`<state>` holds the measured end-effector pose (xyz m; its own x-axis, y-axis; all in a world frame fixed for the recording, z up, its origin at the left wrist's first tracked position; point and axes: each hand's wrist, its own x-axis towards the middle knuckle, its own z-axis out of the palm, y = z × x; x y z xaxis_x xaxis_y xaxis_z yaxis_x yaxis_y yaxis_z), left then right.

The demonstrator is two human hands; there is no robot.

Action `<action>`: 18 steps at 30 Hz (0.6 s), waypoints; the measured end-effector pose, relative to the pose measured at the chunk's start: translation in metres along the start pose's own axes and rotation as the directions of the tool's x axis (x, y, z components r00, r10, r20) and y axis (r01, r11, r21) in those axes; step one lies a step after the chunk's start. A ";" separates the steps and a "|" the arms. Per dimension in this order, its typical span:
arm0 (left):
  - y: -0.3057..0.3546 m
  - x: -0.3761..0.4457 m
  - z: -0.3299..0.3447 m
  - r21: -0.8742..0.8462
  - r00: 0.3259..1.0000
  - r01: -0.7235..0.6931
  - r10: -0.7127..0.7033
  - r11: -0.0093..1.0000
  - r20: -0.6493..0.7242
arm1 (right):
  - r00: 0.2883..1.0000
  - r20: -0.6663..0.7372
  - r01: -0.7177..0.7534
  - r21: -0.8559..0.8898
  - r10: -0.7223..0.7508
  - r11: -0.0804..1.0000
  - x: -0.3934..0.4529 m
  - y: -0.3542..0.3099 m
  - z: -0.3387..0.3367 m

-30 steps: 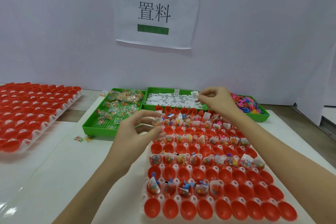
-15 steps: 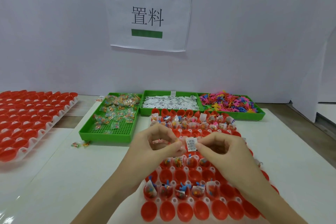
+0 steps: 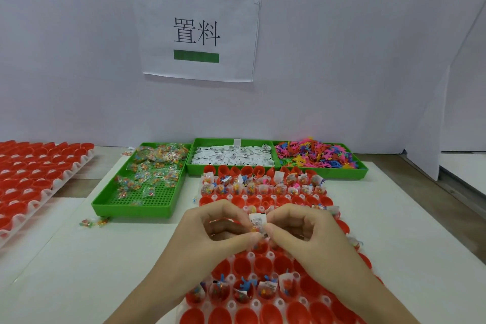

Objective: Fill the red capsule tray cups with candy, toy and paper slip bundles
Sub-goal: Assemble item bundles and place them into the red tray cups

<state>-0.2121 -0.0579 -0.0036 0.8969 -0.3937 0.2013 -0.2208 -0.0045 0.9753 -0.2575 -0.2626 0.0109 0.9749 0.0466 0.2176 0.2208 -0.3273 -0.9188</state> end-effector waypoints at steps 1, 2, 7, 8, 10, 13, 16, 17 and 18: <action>0.001 0.000 0.001 0.012 1.000 -0.012 0.012 1.000 0.003 | 1.000 0.009 -0.009 0.001 0.009 1.000 0.000 0.000 -0.001; 0.002 -0.001 0.001 0.016 1.000 -0.025 0.025 1.000 0.006 | 1.000 0.017 -0.015 0.003 0.015 1.000 0.001 0.001 -0.002; 0.006 0.001 -0.003 0.006 0.998 -0.064 0.064 0.998 -0.001 | 0.994 0.105 -0.028 -0.023 0.031 0.999 0.001 0.000 -0.005; 0.006 0.001 -0.004 0.013 0.998 -0.069 0.069 0.998 0.009 | 0.993 0.117 -0.026 -0.009 0.027 1.000 0.000 -0.001 -0.004; 0.007 0.001 -0.006 0.027 0.997 -0.072 0.071 0.997 0.022 | 0.994 0.108 -0.013 0.009 0.012 1.000 -0.001 0.000 -0.002; 0.005 0.001 -0.006 0.039 0.998 -0.064 0.064 0.997 0.012 | 0.997 0.070 -0.018 0.006 0.017 1.000 -0.002 0.001 0.002; 0.003 0.002 -0.005 0.035 0.999 -0.054 0.054 0.998 0.002 | 0.996 0.053 -0.079 0.043 0.077 0.996 -0.003 0.002 0.002; 0.002 0.002 -0.005 0.050 0.999 -0.051 0.052 0.997 0.000 | 0.993 0.061 -0.101 0.042 0.098 0.994 -0.003 0.001 0.002; 0.001 0.002 -0.005 0.069 0.999 -0.049 0.049 0.996 0.002 | 0.991 0.070 -0.117 0.033 0.114 0.993 -0.003 0.000 0.000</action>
<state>-0.2086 -0.0536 -0.0013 0.8843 -0.3953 0.2486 -0.2905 -0.0489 0.9556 -0.2609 -0.2626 0.0100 0.9933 0.0750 0.0874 0.1061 -0.2995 -0.9482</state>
